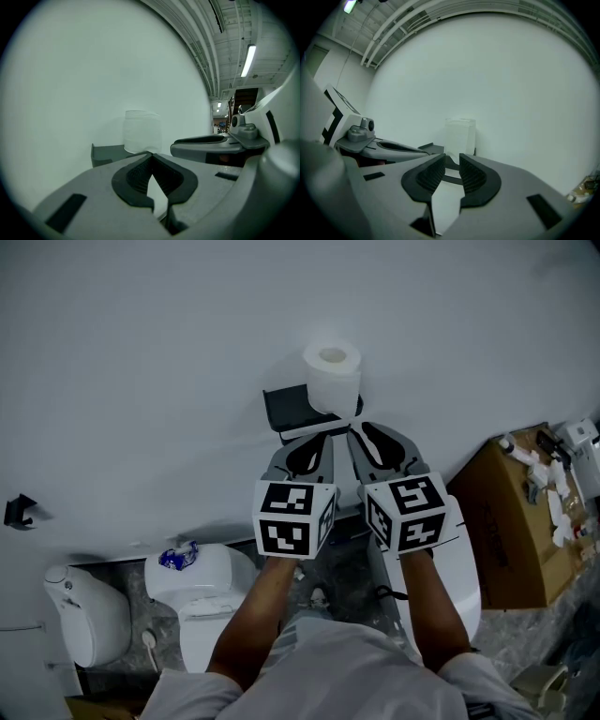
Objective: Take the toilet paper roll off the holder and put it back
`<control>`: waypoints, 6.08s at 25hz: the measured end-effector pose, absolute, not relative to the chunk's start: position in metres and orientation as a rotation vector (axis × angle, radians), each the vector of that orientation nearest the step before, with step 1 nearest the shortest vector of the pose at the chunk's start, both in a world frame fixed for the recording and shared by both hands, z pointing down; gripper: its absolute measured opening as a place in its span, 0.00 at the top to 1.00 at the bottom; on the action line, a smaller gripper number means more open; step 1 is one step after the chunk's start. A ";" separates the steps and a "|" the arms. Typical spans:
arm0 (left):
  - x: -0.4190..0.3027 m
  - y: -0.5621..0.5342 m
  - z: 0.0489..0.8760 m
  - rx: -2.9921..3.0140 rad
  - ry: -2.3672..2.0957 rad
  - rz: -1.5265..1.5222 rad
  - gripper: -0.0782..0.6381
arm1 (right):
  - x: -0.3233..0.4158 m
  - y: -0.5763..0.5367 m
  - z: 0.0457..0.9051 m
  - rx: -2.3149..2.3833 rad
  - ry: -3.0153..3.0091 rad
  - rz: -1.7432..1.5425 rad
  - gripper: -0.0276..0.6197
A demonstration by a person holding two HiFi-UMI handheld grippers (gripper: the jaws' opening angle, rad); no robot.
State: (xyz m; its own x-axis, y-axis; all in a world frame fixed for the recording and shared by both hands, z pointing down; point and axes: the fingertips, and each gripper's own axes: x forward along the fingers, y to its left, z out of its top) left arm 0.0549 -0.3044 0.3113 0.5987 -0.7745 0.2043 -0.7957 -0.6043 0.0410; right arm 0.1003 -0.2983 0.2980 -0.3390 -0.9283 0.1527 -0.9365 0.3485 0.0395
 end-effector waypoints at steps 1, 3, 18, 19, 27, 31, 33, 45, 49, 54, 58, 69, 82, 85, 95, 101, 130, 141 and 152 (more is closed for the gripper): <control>0.054 -0.308 0.310 2.697 -1.325 0.252 0.88 | 0.100 -0.302 0.298 1.715 -2.449 0.085 0.85; 0.052 -0.314 0.308 2.705 -1.318 0.251 0.88 | 0.099 -0.308 0.298 1.725 -2.439 0.089 0.83; 0.036 -0.357 0.296 2.744 -1.275 0.235 0.88 | 0.091 -0.360 0.290 1.761 -2.411 0.131 0.51; 0.035 -0.359 0.295 2.750 -1.277 0.236 0.88 | 0.090 -0.363 0.290 1.764 -2.410 0.138 0.49; 0.031 -0.366 0.288 2.777 -1.270 0.250 0.88 | 0.086 -0.385 0.286 1.777 -2.397 0.150 0.44; 0.029 -0.368 0.287 2.785 -1.267 0.248 0.88 | 0.088 -0.390 0.288 1.789 -2.368 0.133 0.44; 0.028 -0.368 0.288 2.784 -1.268 0.251 0.88 | 0.088 -0.390 0.287 1.784 -2.367 0.132 0.44; 0.025 -0.367 0.289 2.780 -1.259 0.234 0.88 | 0.087 -0.387 0.284 1.818 -2.359 0.101 0.45; 0.025 -0.365 0.291 2.771 -1.270 0.242 0.88 | 0.087 -0.383 0.280 1.822 -2.372 0.089 0.45; 0.025 -0.358 0.292 2.763 -1.283 0.249 0.88 | 0.088 -0.376 0.268 1.831 -2.400 0.059 0.46; 0.026 -0.352 0.292 2.763 -1.295 0.248 0.88 | 0.089 -0.368 0.258 1.826 -2.423 0.028 0.46; 0.038 -0.326 0.287 2.758 -1.317 0.233 0.88 | 0.105 -0.330 0.248 1.836 -2.449 0.002 0.46; 0.055 -0.280 0.296 2.730 -1.347 0.198 0.88 | 0.123 -0.275 0.268 1.813 -2.441 0.003 0.46; 0.055 -0.271 0.299 2.723 -1.358 0.199 0.88 | 0.123 -0.266 0.273 1.803 -2.441 0.004 0.46; 0.055 -0.255 0.306 2.708 -1.382 0.229 0.88 | 0.123 -0.248 0.282 1.788 -2.459 0.032 0.46; 0.053 -0.254 0.307 2.706 -1.388 0.234 0.88 | 0.122 -0.248 0.284 1.783 -2.466 0.038 0.46; 0.027 -0.277 0.302 2.665 -1.451 0.193 0.88 | 0.101 -0.270 0.271 1.722 -2.528 0.025 0.46; -0.001 -0.294 0.302 2.621 -1.524 0.180 0.88 | 0.072 -0.292 0.260 1.651 -2.583 -0.010 0.46; -0.034 -0.319 0.302 2.583 -1.583 0.172 0.88 | 0.037 -0.322 0.257 1.591 -2.621 -0.017 0.46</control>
State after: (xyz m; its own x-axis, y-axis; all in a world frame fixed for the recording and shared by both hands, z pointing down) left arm -0.0344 -0.3186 0.3018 0.4508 -0.8795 0.1523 -0.8917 -0.4515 0.0324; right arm 0.0372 -0.3222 0.2567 -0.4592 -0.8864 0.0585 -0.8856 0.4620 0.0481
